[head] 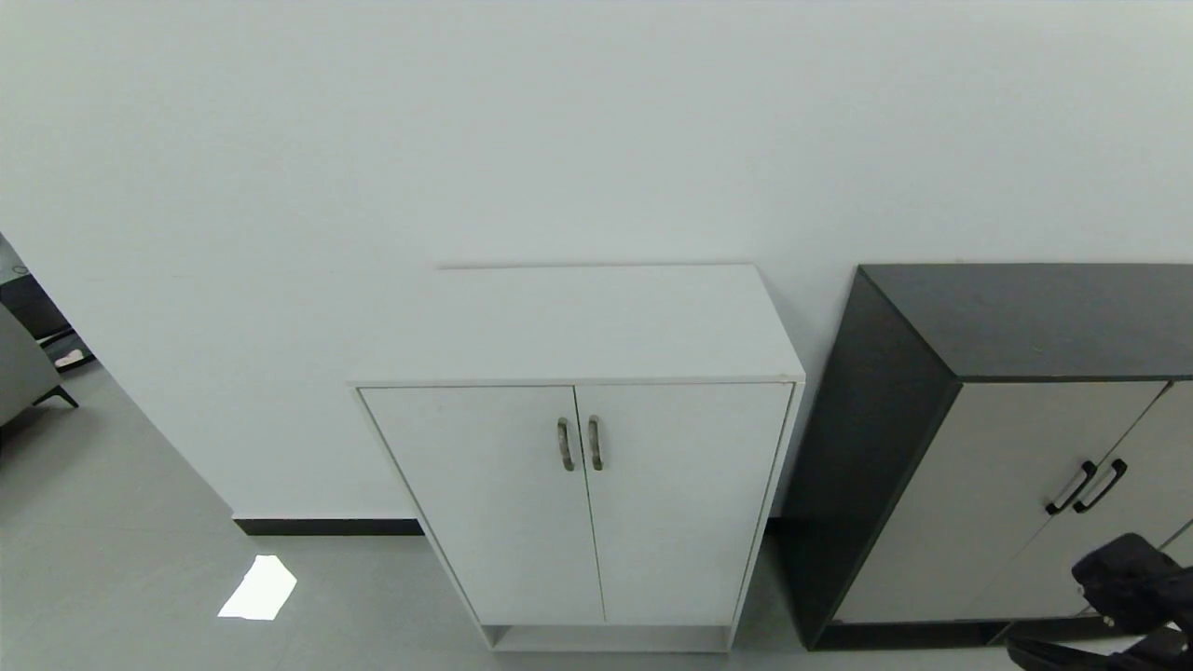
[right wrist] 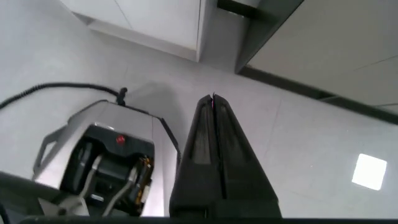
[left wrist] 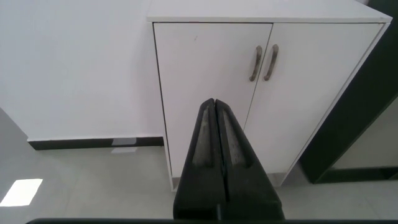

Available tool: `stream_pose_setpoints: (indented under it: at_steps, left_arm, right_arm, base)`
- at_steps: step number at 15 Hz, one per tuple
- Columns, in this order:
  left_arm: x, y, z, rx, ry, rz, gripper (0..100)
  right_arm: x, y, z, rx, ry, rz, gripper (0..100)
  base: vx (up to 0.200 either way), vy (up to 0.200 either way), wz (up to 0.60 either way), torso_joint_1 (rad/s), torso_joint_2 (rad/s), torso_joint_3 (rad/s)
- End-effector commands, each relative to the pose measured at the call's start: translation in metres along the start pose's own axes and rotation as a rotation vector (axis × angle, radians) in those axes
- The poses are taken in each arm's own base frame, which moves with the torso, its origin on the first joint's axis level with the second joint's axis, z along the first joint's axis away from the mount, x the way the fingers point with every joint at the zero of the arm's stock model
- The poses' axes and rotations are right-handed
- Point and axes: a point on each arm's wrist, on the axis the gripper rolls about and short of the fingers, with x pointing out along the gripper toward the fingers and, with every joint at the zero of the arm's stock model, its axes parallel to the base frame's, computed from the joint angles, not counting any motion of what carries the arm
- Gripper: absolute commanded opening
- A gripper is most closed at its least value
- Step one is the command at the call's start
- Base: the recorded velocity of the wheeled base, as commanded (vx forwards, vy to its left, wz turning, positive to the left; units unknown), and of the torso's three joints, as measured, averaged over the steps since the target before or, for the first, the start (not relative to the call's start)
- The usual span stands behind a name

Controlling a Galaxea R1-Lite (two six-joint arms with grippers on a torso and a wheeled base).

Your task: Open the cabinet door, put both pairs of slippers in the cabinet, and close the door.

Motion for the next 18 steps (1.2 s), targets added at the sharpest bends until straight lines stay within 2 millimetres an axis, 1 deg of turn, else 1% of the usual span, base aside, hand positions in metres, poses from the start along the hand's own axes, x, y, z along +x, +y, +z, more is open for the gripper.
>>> stream_pose_setpoints:
  at_steps: [1, 4, 5, 9, 13, 16, 18]
  left_arm:
    - [0.0, 0.0, 0.0, -0.001, 0.0, 0.0, 0]
    - [0.0, 0.0, 0.0, -0.001, 0.001, 0.0, 0]
    - [0.0, 0.0, 0.0, -0.001, 0.0, 0.0, 0]
    - [0.0, 0.0, 0.0, -0.001, 0.0, 0.0, 0]
    - [0.0, 0.0, 0.0, -0.001, 0.0, 0.0, 0]
    - [0.0, 0.0, 0.0, -0.001, 0.001, 0.0, 0]
    - [0.0, 0.0, 0.0, -0.001, 0.0, 0.0, 0]
  right_arm:
    - [-0.009, 0.001, -0.01, -0.037, -0.021, 0.029, 0]
    - [-0.013, 0.001, -0.02, -0.077, -0.014, 0.049, 0]
    - [-0.016, 0.002, -0.028, -0.101, -0.009, 0.067, 0]
    - [-0.02, 0.003, -0.036, -0.129, -0.001, 0.11, 0]
    - [-0.031, -0.001, -0.053, -0.187, 0.083, 0.198, 0]
    - [-0.041, -0.004, -0.067, -0.191, 0.13, 0.295, 0]
    - [-0.044, -0.005, -0.07, -0.183, 0.148, 0.316, 0]
  base:
    - [0.0, 0.0, 0.0, 0.0, 0.0, 0.0]
    - [0.0, 0.0, 0.0, 0.0, 0.0, 0.0]
    - [0.0, 0.0, 0.0, 0.0, 0.0, 0.0]
    - [0.0, 0.0, 0.0, 0.0, 0.0, 0.0]
    - [0.0, 0.0, 0.0, 0.0, 0.0, 0.0]
    - [0.0, 0.0, 0.0, 0.0, 0.0, 0.0]
    - [0.0, 0.0, 0.0, 0.0, 0.0, 0.0]
